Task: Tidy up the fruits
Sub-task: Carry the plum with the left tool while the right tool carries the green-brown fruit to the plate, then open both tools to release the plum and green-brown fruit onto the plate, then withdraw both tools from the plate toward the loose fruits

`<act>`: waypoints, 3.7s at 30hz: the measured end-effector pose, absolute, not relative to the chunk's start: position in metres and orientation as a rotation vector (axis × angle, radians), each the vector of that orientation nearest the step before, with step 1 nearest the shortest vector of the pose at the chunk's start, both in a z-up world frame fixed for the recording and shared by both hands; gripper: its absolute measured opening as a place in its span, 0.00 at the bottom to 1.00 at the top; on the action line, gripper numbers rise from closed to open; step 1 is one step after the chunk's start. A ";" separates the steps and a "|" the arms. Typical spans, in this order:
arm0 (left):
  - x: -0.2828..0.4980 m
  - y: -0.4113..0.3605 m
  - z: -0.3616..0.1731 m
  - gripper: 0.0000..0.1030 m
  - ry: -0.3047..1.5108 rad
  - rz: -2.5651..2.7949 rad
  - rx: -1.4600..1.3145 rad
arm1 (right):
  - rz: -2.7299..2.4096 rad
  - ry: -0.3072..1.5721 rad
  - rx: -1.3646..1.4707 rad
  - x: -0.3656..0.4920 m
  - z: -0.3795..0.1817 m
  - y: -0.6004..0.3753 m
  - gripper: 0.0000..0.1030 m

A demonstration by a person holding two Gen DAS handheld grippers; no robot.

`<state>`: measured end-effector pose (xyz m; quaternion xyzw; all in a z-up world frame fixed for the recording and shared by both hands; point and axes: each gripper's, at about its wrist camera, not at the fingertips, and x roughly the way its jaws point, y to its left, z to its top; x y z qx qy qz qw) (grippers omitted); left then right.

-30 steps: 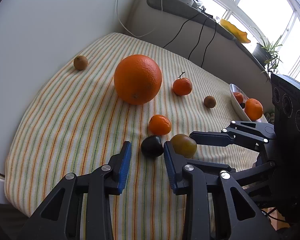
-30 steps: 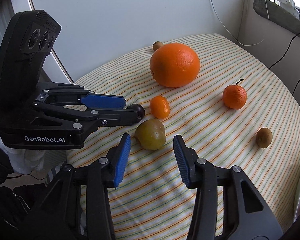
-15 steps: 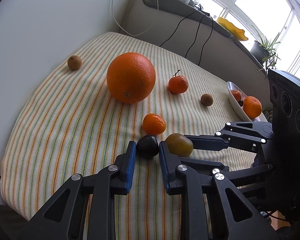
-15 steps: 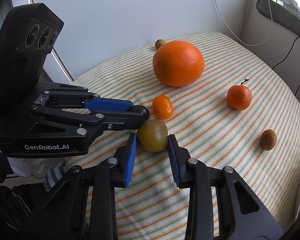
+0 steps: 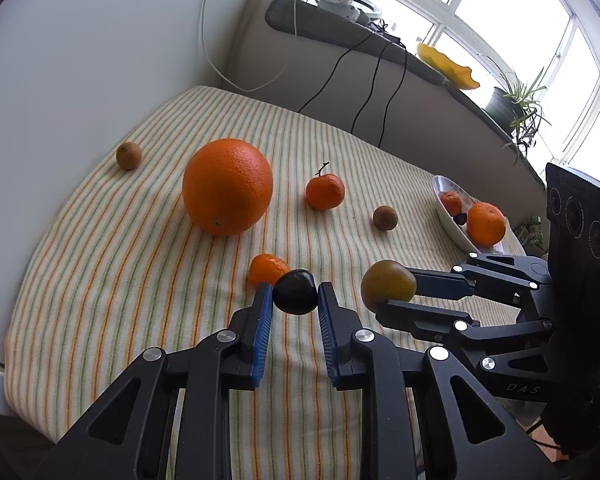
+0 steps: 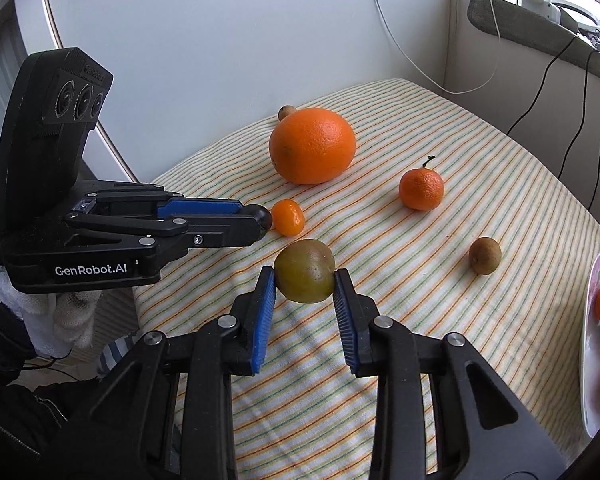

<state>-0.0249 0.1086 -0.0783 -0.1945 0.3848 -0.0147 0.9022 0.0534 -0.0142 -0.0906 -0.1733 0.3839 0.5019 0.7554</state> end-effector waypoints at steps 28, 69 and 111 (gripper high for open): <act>0.052 0.005 -0.041 0.21 0.732 -0.287 -0.294 | 0.730 0.768 -0.125 0.099 -0.053 -0.180 0.30; 0.123 -0.082 -0.057 0.21 0.821 -0.366 -0.151 | 0.564 0.838 -0.051 0.138 -0.080 -0.232 0.30; 0.103 -0.062 -0.046 0.64 0.785 -0.289 -0.155 | 0.555 0.794 -0.097 0.122 -0.063 -0.225 0.87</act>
